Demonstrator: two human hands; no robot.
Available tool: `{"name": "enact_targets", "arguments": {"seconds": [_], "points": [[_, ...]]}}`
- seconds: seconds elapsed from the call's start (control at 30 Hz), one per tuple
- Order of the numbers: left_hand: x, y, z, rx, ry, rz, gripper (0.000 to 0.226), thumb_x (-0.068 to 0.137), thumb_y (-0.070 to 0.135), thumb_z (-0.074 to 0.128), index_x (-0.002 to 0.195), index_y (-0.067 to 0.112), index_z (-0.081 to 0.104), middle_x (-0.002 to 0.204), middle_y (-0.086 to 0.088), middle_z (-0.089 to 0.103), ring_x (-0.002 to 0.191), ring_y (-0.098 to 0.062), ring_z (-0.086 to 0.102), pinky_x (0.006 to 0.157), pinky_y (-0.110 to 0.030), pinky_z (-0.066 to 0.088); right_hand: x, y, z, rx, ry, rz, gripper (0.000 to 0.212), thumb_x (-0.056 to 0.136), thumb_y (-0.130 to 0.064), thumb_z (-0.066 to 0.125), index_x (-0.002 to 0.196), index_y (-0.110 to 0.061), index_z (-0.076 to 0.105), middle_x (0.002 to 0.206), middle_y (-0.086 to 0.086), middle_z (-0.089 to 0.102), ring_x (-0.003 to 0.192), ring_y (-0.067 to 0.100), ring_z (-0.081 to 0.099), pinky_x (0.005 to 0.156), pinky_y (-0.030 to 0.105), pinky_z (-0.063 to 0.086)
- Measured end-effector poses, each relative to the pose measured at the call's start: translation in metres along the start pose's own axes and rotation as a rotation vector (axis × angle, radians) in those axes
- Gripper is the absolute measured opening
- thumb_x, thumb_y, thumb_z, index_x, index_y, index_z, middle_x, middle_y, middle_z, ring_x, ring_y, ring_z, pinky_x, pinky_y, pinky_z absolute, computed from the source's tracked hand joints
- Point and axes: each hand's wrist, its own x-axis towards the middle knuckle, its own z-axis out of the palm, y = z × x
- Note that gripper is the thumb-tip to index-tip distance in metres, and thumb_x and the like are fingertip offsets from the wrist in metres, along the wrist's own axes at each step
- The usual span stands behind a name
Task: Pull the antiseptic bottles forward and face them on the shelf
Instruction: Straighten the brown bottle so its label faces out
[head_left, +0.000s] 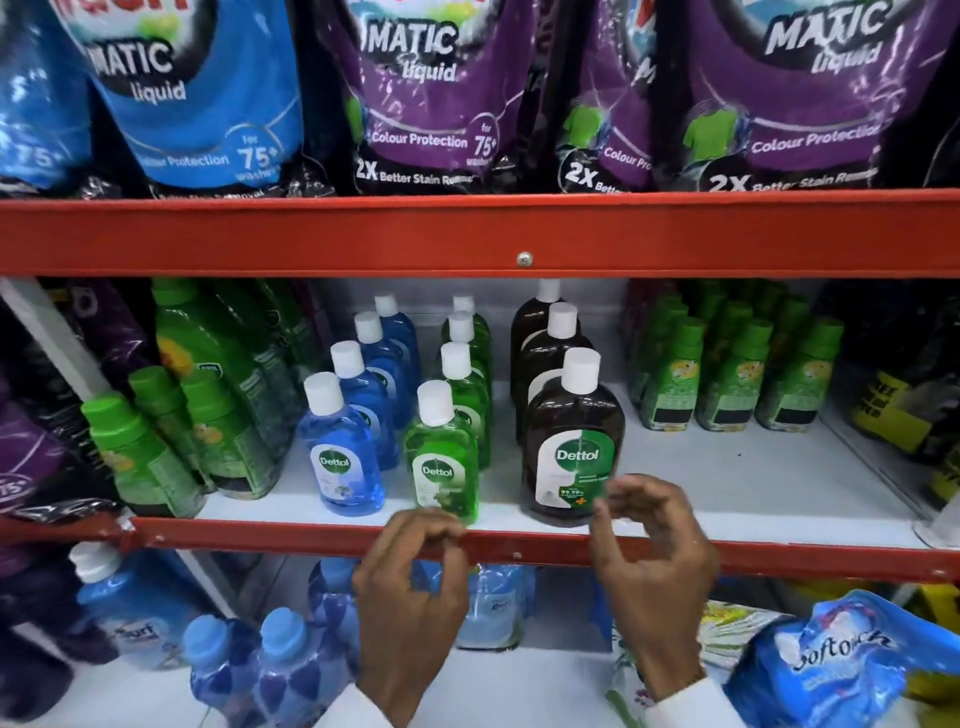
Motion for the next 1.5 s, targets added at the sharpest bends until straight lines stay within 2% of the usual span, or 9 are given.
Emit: {"name": "enact_targets", "arguments": {"seconds": [0.1, 0.23, 0.47, 0.7, 0.9, 1.07, 1.17, 1.3, 1.5], "points": [[0.015, -0.021, -0.006, 0.051, -0.003, -0.125, 0.034, 0.073, 0.019, 0.062, 0.108, 0.023, 0.062, 0.11, 0.01, 0.066, 0.102, -0.005, 0.06, 0.091, -0.011, 0.043, -0.014, -0.008, 0.038, -0.013, -0.219, 0.002, 0.035, 0.08, 0.001, 0.077, 0.103, -0.024, 0.071, 0.097, -0.008, 0.076, 0.083, 0.007, 0.074, 0.079, 0.027, 0.06], [0.031, -0.056, -0.003, 0.14, -0.246, -0.179, 0.066, 0.077, 0.028, 0.063, 0.138, 0.015, 0.043, 0.131, -0.002, 0.062, 0.117, -0.014, 0.06, 0.104, -0.034, 0.048, -0.015, 0.004, 0.079, -0.123, -0.454, 0.088, 0.043, 0.085, -0.015, 0.073, 0.126, -0.023, 0.065, 0.11, -0.002, 0.077, 0.098, 0.01, 0.074, 0.092, 0.036, 0.06], [0.051, -0.073, 0.001, 0.02, -0.289, -0.153, 0.035, 0.082, 0.005, 0.074, 0.113, 0.014, 0.061, 0.094, 0.01, 0.072, 0.081, 0.02, 0.063, 0.076, 0.002, 0.045, -0.006, 0.006, 0.095, -0.192, -0.487, 0.119, 0.027, 0.087, -0.01, 0.072, 0.113, -0.017, 0.072, 0.102, -0.007, 0.079, 0.092, 0.001, 0.072, 0.09, 0.029, 0.058], [0.051, -0.08, 0.006, -0.068, -0.327, -0.151, 0.037, 0.085, 0.014, 0.073, 0.119, 0.014, 0.06, 0.103, 0.006, 0.074, 0.091, 0.007, 0.068, 0.084, -0.013, 0.055, -0.009, 0.007, 0.093, -0.2, -0.448, 0.169, 0.03, 0.089, -0.009, 0.07, 0.117, -0.019, 0.07, 0.106, -0.009, 0.078, 0.098, 0.004, 0.073, 0.093, 0.036, 0.059], [0.047, -0.072, 0.0, -0.126, -0.347, -0.16, 0.042, 0.084, 0.017, 0.075, 0.122, 0.023, 0.06, 0.108, 0.014, 0.07, 0.098, 0.005, 0.068, 0.088, -0.011, 0.052, -0.014, -0.002, 0.091, -0.126, -0.351, 0.253, 0.038, 0.085, -0.001, 0.073, 0.121, -0.01, 0.068, 0.104, -0.007, 0.075, 0.086, -0.019, 0.066, 0.079, 0.002, 0.051], [0.035, -0.064, -0.046, -0.109, 0.031, -0.073, 0.02, 0.084, 0.016, 0.07, 0.101, 0.026, 0.069, 0.104, 0.014, 0.07, 0.096, -0.004, 0.067, 0.086, -0.015, 0.05, -0.043, -0.031, 0.091, -0.068, -0.023, 0.133, 0.029, 0.082, -0.002, 0.077, 0.098, -0.025, 0.069, 0.095, -0.007, 0.075, 0.083, 0.006, 0.072, 0.078, 0.026, 0.06], [0.047, -0.085, -0.069, -0.092, 0.187, -0.096, 0.024, 0.08, 0.015, 0.066, 0.103, 0.018, 0.063, 0.106, 0.001, 0.066, 0.099, -0.018, 0.065, 0.089, -0.031, 0.051, -0.057, -0.046, 0.117, -0.085, -0.116, 0.011, 0.025, 0.081, -0.001, 0.077, 0.097, -0.02, 0.073, 0.095, -0.007, 0.075, 0.083, 0.002, 0.071, 0.08, 0.016, 0.055], [0.072, -0.118, -0.079, 0.018, -0.048, -0.236, 0.06, 0.075, 0.026, 0.069, 0.131, 0.015, 0.051, 0.129, -0.002, 0.063, 0.112, -0.016, 0.063, 0.099, -0.035, 0.051, -0.059, -0.047, 0.166, -0.093, -0.363, 0.043, 0.034, 0.089, -0.015, 0.071, 0.123, -0.017, 0.068, 0.111, -0.003, 0.076, 0.096, 0.005, 0.072, 0.091, 0.023, 0.057], [0.08, -0.137, -0.077, 0.021, -0.185, -0.175, 0.042, 0.083, 0.001, 0.069, 0.123, 0.012, 0.06, 0.11, -0.002, 0.075, 0.092, 0.012, 0.066, 0.081, -0.001, 0.047, -0.049, -0.04, 0.196, -0.158, -0.415, 0.079, 0.028, 0.091, -0.015, 0.066, 0.119, -0.013, 0.069, 0.109, 0.002, 0.079, 0.093, 0.013, 0.076, 0.089, 0.037, 0.06]]}}
